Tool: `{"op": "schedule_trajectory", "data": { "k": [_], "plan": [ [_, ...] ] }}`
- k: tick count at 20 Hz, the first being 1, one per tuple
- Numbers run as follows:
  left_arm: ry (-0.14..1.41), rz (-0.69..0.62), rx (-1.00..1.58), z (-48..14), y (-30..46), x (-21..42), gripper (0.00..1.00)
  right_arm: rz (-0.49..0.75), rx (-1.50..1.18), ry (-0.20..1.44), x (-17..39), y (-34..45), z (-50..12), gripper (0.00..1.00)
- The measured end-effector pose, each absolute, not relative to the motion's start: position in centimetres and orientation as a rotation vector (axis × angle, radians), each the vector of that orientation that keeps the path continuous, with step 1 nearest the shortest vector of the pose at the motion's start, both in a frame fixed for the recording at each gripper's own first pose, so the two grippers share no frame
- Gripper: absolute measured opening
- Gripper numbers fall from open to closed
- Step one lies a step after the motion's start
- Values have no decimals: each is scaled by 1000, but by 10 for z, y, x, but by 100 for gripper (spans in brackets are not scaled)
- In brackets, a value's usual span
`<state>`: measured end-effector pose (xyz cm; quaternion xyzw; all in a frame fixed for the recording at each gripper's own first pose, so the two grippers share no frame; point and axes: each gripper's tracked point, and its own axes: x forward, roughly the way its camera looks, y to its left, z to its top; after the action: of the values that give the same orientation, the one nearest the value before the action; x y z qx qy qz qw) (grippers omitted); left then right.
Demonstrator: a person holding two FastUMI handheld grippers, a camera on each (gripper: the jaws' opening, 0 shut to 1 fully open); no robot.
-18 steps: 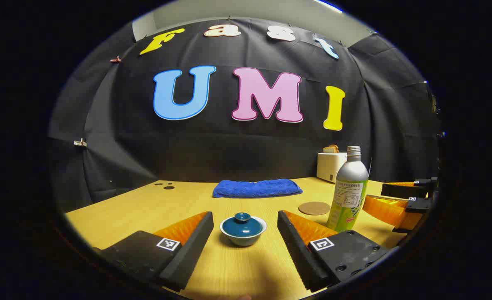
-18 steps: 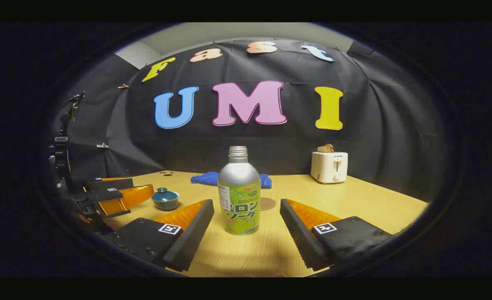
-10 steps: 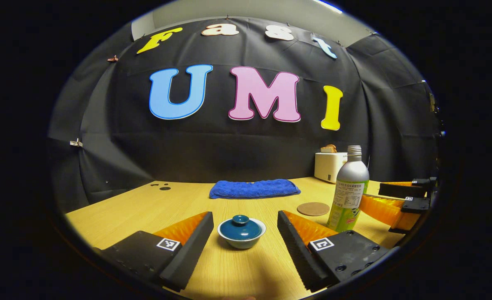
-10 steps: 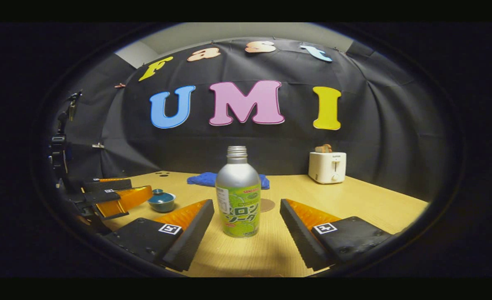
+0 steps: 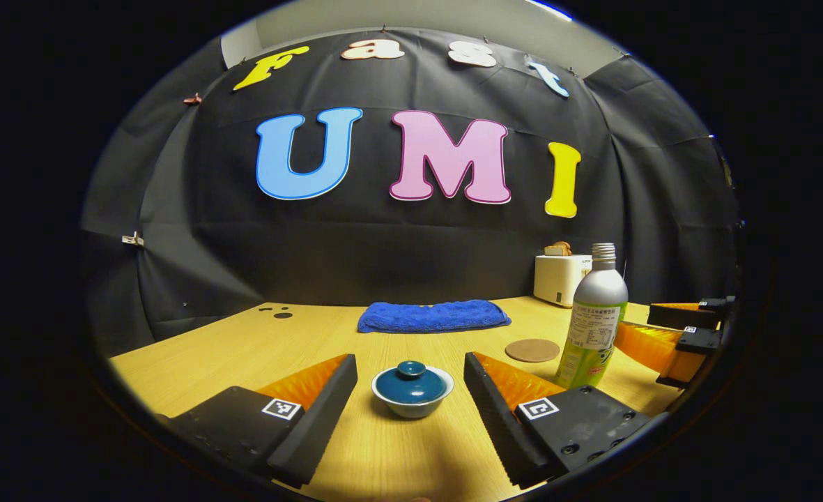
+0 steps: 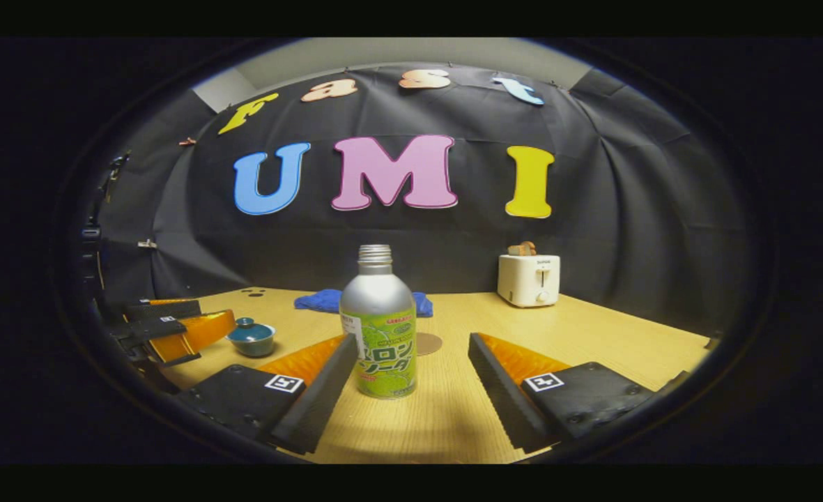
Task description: Open the teacup lid with one hand, grasp the water bottle and pour water into the teacup with the other hand; after pouring, place the water bottle on the coaster and then close the teacup lid.
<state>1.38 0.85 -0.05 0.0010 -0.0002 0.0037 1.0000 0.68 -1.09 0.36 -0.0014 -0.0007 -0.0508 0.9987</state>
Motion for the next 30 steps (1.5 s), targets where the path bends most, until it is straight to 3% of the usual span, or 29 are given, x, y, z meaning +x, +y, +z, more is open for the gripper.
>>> {"op": "schedule_trajectory", "data": {
  "k": [6, 15, 25, 30],
  "plan": [
    [0, 13, 2, -1, 17, 29, 97, -94, -2, -1, 2, -10, 1, 99],
    [34, -103, 25, -6, -1, 65, 96, -48, 0, 1, 7, 0, 4, 99],
    [216, -114, 131, -32, -8, 87, 75, -39, 0, 0, 7, 2, 5, 99],
    [222, -68, 129, -33, 2, 94, 51, -28, -1, 1, 7, 3, 5, 99]
  ]
}}
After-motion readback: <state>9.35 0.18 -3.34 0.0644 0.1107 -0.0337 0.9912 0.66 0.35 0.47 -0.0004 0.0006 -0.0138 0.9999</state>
